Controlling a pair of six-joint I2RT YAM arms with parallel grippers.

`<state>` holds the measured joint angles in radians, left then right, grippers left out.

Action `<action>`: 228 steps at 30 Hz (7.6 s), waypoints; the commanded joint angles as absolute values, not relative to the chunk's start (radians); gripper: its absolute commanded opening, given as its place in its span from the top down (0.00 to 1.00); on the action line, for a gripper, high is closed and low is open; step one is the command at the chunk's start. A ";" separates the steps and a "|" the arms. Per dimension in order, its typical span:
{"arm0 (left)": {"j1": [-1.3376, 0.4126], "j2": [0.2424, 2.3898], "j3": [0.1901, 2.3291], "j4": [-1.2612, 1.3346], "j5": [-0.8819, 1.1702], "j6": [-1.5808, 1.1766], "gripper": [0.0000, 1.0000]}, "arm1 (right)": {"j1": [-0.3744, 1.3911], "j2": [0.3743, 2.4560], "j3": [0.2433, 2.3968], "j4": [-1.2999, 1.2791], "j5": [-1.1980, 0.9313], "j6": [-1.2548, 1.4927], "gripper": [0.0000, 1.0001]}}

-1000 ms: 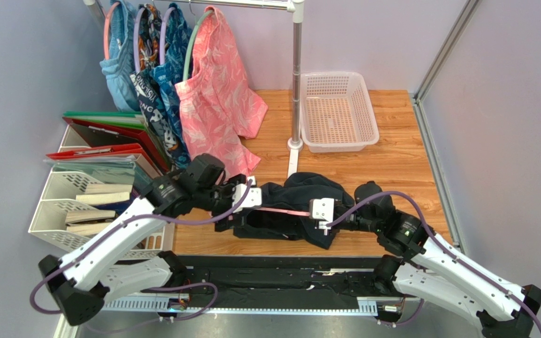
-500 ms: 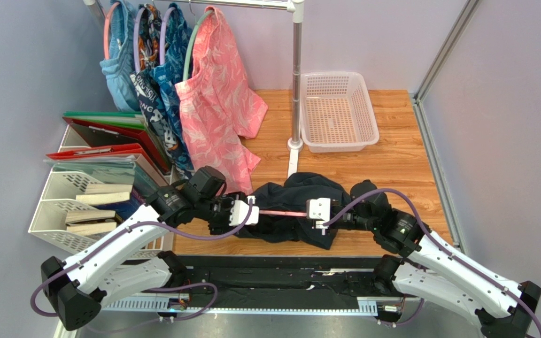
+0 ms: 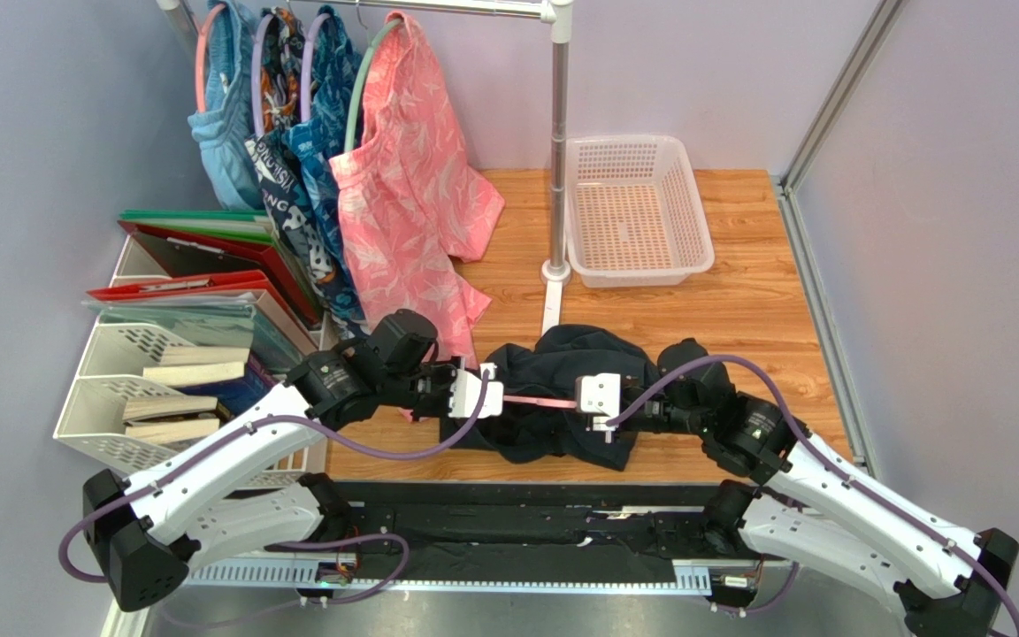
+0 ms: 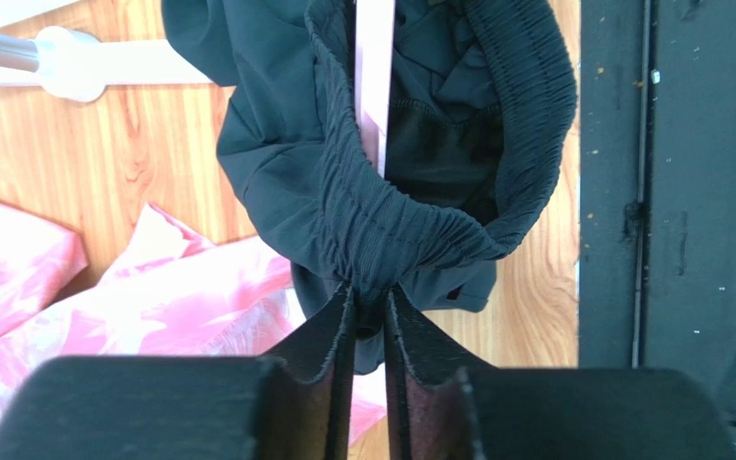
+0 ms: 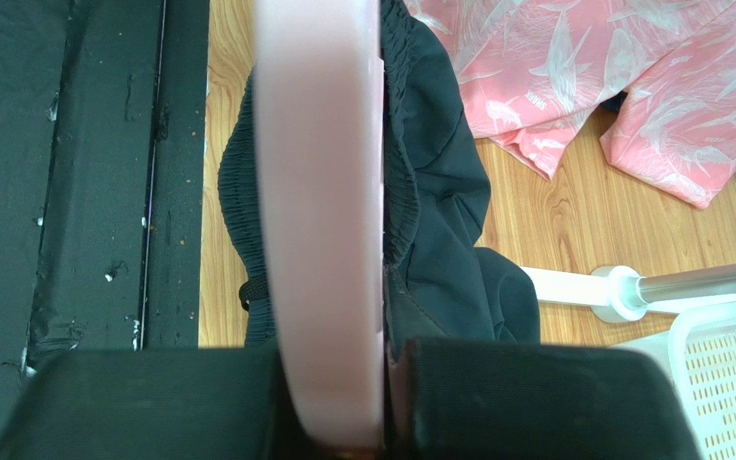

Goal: Place the shorts on the hanger

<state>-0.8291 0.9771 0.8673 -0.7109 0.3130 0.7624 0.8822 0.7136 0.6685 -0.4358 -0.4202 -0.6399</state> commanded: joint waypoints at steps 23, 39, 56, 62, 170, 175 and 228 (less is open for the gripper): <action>-0.836 1.161 1.025 -0.741 0.469 0.655 0.81 | 0.879 0.738 0.696 -0.206 -0.509 -0.549 1.00; -0.628 1.305 1.149 -0.750 0.567 0.373 1.00 | 0.873 0.532 0.822 -0.912 -0.307 -0.646 0.38; -0.509 1.425 1.230 -0.752 0.652 0.219 1.00 | 1.063 0.802 0.443 -0.209 0.164 -0.611 0.26; -0.502 1.420 1.226 -0.747 0.660 0.207 1.00 | 1.065 0.903 0.350 -0.025 0.218 -0.644 0.29; -0.640 0.931 1.409 -0.929 0.586 0.523 0.43 | 0.747 1.049 1.463 -0.811 -0.333 -0.442 1.00; -0.672 0.778 1.273 -0.821 0.557 0.595 0.35 | 0.747 1.057 1.491 -0.827 -0.296 -0.298 1.00; -0.854 1.054 1.463 -0.986 0.167 1.115 1.00 | 0.802 1.043 1.637 -1.072 -0.371 -0.403 1.00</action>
